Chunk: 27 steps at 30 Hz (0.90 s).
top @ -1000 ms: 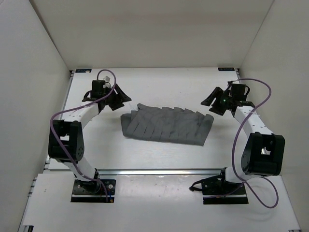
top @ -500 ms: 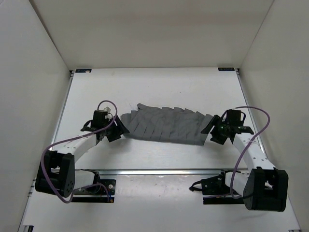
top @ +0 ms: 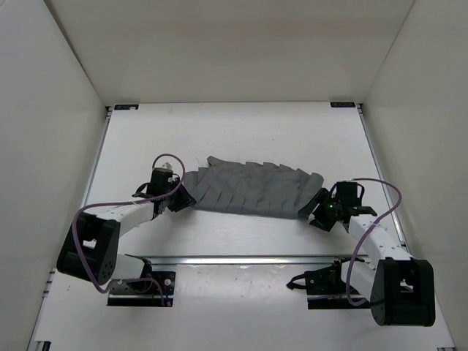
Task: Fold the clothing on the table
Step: Fold the skirt
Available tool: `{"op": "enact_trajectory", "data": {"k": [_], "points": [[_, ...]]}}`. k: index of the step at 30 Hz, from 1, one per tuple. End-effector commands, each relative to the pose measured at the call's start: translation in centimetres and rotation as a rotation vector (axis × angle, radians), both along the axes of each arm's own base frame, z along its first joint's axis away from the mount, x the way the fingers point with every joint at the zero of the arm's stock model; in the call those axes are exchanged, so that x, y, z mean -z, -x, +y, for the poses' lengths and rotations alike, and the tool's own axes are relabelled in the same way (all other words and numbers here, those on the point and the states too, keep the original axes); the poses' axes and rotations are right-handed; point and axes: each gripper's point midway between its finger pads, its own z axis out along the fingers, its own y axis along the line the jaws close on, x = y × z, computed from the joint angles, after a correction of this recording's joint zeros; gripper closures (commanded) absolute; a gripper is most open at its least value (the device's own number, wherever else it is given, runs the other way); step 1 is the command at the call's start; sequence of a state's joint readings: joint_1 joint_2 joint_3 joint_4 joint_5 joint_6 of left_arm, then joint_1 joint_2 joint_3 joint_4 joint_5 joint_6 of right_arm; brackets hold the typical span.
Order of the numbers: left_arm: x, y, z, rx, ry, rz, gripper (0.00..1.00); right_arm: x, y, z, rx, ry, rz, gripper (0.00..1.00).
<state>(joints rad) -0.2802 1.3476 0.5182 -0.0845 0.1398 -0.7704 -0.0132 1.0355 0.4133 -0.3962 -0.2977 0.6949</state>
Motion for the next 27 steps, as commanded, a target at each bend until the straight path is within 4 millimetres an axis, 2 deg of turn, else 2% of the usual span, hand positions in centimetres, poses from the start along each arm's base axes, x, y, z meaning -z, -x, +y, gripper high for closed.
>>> {"op": "enact_trajectory", "data": {"k": [1, 2, 3, 4, 5, 8, 10, 13, 14, 16, 17, 19, 20, 21, 22, 23, 24, 26, 27], "points": [[-0.3, -1.1, -0.1, -0.015, -0.009, -0.045, 0.69, 1.5, -0.2, -0.1, 0.048, -0.006, 0.002, 0.47], [-0.2, -0.9, -0.4, -0.012, -0.003, -0.040, 0.72, 1.4, -0.5, 0.3, 0.037, -0.020, -0.016, 0.62], [-0.1, -0.7, -0.1, -0.018, -0.003, -0.040, 0.80, 1.5, -0.6, 0.4, 0.039, -0.035, -0.010, 0.83], [0.2, -0.5, -0.2, -0.011, -0.005, -0.035, 0.91, 1.7, -0.6, 0.7, 0.040, -0.054, 0.003, 0.94], [-0.1, -0.7, -0.3, -0.013, -0.001, -0.039, 0.97, 1.5, -0.8, 1.0, 0.020, -0.062, -0.003, 1.00], [0.1, -0.7, -0.2, -0.007, -0.005, -0.040, 1.00, 0.5, -1.6, 1.2, 0.000, -0.072, -0.033, 1.00], [-0.1, -0.8, -0.7, 0.006, 0.003, -0.043, 1.00, -0.2, -2.2, -0.3, 0.012, -0.038, -0.051, 1.00], [-0.2, -0.4, -3.0, 0.061, 0.020, -0.031, 1.00, -3.3, -5.0, -3.4, 0.036, 0.044, -0.123, 1.00], [-0.6, -0.5, -4.4, 0.093, 0.033, -0.051, 1.00, -3.9, -5.5, -4.2, 0.046, 0.074, -0.136, 1.00], [-0.7, -0.4, -6.4, 0.127, 0.059, -0.053, 1.00, -7.1, -7.7, -5.7, 0.022, 0.145, -0.207, 1.00], [0.1, 0.0, -7.0, 0.138, 0.063, -0.028, 1.00, -7.4, -8.0, -5.9, -0.012, 0.162, -0.214, 1.00], [-0.1, 0.1, -8.6, 0.154, 0.110, -0.034, 1.00, -11.5, -10.6, -4.7, -0.119, 0.165, -0.319, 1.00], [0.4, 0.3, -8.8, 0.156, 0.114, -0.020, 1.00, -13.6, -11.8, -3.0, -0.198, 0.146, -0.365, 1.00], [0.9, 0.4, -8.7, 0.151, 0.103, -0.010, 1.00, -13.3, -11.6, -0.8, -0.297, 0.128, -0.338, 1.00], [1.1, 0.3, -8.6, 0.144, 0.102, -0.011, 1.00, -16.0, -13.0, 0.2, -0.336, 0.141, -0.401, 1.00], [1.1, 0.1, -8.3, 0.129, 0.107, -0.018, 1.00, -17.0, -13.5, 2.9, -0.424, 0.144, -0.418, 1.00], [1.4, 0.1, -8.2, 0.122, 0.105, -0.012, 1.00, -16.7, -13.8, 4.4, -0.469, 0.127, -0.405, 1.00], [1.6, 0.0, -7.8, 0.105, 0.109, -0.015, 1.00, -18.6, -13.7, 10.0, -0.595, 0.072, -0.457, 1.00], [1.6, 0.1, -7.7, 0.105, 0.107, -0.016, 1.00, -18.8, -13.3, 13.0, -0.653, 0.027, -0.470, 1.00]]}}
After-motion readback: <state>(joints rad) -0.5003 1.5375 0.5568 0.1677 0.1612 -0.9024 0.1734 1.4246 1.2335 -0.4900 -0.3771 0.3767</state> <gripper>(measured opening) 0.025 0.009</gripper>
